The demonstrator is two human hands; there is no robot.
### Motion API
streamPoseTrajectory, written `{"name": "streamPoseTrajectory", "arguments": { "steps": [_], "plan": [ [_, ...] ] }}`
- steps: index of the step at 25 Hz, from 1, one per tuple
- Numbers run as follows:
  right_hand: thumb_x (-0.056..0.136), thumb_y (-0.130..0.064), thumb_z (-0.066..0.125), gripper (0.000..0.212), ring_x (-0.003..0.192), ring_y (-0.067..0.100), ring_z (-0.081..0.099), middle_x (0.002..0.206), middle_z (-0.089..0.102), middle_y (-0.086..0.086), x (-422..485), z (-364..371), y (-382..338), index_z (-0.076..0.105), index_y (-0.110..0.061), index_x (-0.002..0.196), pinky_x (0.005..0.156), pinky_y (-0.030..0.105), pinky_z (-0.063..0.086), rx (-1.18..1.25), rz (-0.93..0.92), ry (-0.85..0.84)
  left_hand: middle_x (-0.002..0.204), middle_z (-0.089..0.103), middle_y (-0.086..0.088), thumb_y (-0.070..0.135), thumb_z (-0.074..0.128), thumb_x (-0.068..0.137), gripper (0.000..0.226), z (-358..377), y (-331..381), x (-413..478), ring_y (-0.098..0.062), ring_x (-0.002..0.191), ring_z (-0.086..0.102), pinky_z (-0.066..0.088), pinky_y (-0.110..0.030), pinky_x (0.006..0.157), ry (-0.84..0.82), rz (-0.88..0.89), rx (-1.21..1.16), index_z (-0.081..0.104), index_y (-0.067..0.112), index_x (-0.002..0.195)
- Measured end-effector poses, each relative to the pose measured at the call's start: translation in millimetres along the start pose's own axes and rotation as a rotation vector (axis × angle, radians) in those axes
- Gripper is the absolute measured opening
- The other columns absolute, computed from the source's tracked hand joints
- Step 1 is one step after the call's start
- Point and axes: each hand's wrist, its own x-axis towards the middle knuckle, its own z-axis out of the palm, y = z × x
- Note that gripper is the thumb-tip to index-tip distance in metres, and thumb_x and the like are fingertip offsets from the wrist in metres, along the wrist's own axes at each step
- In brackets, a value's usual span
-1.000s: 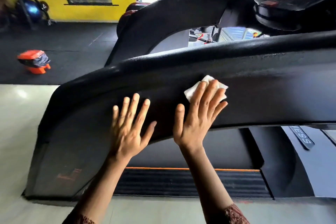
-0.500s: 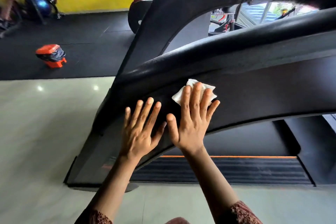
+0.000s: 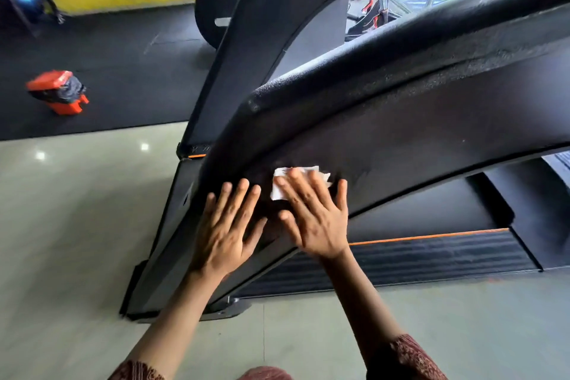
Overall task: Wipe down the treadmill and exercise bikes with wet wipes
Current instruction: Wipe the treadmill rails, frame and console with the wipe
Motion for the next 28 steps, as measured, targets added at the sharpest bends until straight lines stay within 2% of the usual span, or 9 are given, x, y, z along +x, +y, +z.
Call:
{"name": "streamPoseTrajectory", "arguments": {
  "steps": [4, 6, 9, 14, 16, 19, 21, 24, 28],
  "plan": [
    [0.103, -0.042, 0.008, 0.055, 0.146, 0.013, -0.012, 0.157, 0.001, 0.009, 12, -9, -1, -0.004, -0.023, 0.152, 0.116, 0.042, -0.007, 0.135, 0.642, 0.148, 0.162, -0.001, 0.002, 0.042, 0.034, 0.101, 0.063, 3, -1, 3, -0.018, 0.148, 0.002, 0.004, -0.036, 0.12, 0.041, 0.017, 0.006, 0.009, 0.019, 0.154],
    [0.103, -0.042, 0.012, 0.055, 0.147, 0.015, -0.006, 0.16, -0.004, 0.003, 6, 1, -25, -0.001, -0.024, 0.153, 0.118, 0.036, -0.002, 0.174, 0.438, 0.081, 0.162, -0.003, 0.002, 0.043, 0.031, 0.101, 0.063, 3, -2, 5, -0.017, 0.148, 0.001, 0.003, -0.036, 0.12, 0.038, 0.038, 0.002, 0.008, 0.018, 0.154],
    [0.103, -0.038, 0.021, 0.047, 0.142, 0.018, 0.018, 0.156, 0.019, 0.002, -26, 17, -20, 0.021, -0.024, 0.148, 0.111, 0.032, 0.015, 0.121, 0.112, -0.035, 0.162, -0.004, 0.001, 0.042, 0.031, 0.101, 0.063, 4, -2, 8, -0.017, 0.148, -0.001, 0.001, -0.036, 0.12, 0.043, 0.059, -0.001, 0.007, 0.018, 0.154],
    [0.103, -0.044, 0.011, 0.058, 0.146, 0.016, -0.015, 0.155, 0.001, 0.021, -45, 17, -30, -0.011, -0.019, 0.151, 0.118, 0.031, -0.01, 0.285, 0.98, 0.072, 0.162, -0.004, -0.001, 0.04, 0.037, 0.098, 0.068, 8, 4, 8, -0.019, 0.148, -0.001, 0.001, -0.037, 0.12, 0.07, 0.041, 0.017, 0.007, 0.016, 0.154],
    [0.103, -0.046, 0.01, 0.06, 0.147, 0.02, -0.013, 0.156, -0.001, 0.015, -29, 16, -51, -0.012, -0.018, 0.151, 0.117, 0.033, -0.01, 0.323, 0.869, 0.022, 0.162, -0.005, 0.0, 0.041, 0.034, 0.1, 0.066, 8, 6, 8, -0.018, 0.148, -0.002, 0.0, -0.037, 0.12, 0.071, 0.028, 0.016, 0.006, 0.016, 0.154],
    [0.103, -0.043, 0.014, 0.051, 0.142, 0.021, 0.012, 0.148, 0.027, 0.01, -25, 14, -39, 0.011, -0.025, 0.15, 0.116, 0.034, 0.005, 0.185, 0.345, -0.093, 0.161, -0.006, 0.001, 0.042, 0.029, 0.101, 0.064, 9, 8, 9, -0.017, 0.148, -0.004, -0.002, -0.036, 0.12, 0.06, 0.032, 0.001, 0.004, 0.016, 0.154],
    [0.103, -0.043, 0.012, 0.05, 0.144, 0.019, 0.008, 0.148, 0.03, 0.017, -35, 13, -13, 0.013, -0.023, 0.148, 0.114, 0.037, 0.006, 0.111, 0.525, -0.044, 0.162, -0.004, 0.0, 0.041, 0.035, 0.099, 0.068, 10, 9, 12, -0.018, 0.148, -0.002, -0.001, -0.037, 0.12, 0.076, 0.038, 0.014, 0.006, 0.014, 0.154],
    [0.102, -0.048, 0.005, 0.06, 0.146, 0.013, -0.016, 0.156, 0.004, 0.019, -30, 2, -3, -0.008, -0.017, 0.151, 0.117, 0.036, -0.01, 0.189, 0.997, 0.097, 0.162, -0.002, 0.0, 0.04, 0.041, 0.097, 0.071, 11, 15, 22, -0.018, 0.148, 0.0, 0.0, -0.037, 0.12, 0.103, 0.049, 0.032, 0.008, 0.015, 0.154],
    [0.101, -0.048, 0.004, 0.058, 0.146, 0.016, -0.013, 0.158, -0.018, -0.008, 21, -19, -8, -0.01, -0.024, 0.151, 0.118, 0.035, -0.009, 0.189, 0.437, 0.045, 0.162, -0.003, 0.001, 0.042, 0.04, 0.096, 0.069, 10, 30, 44, -0.016, 0.148, -0.001, -0.002, -0.037, 0.12, 0.123, 0.046, 0.015, 0.01, 0.018, 0.153]
  ]
}}
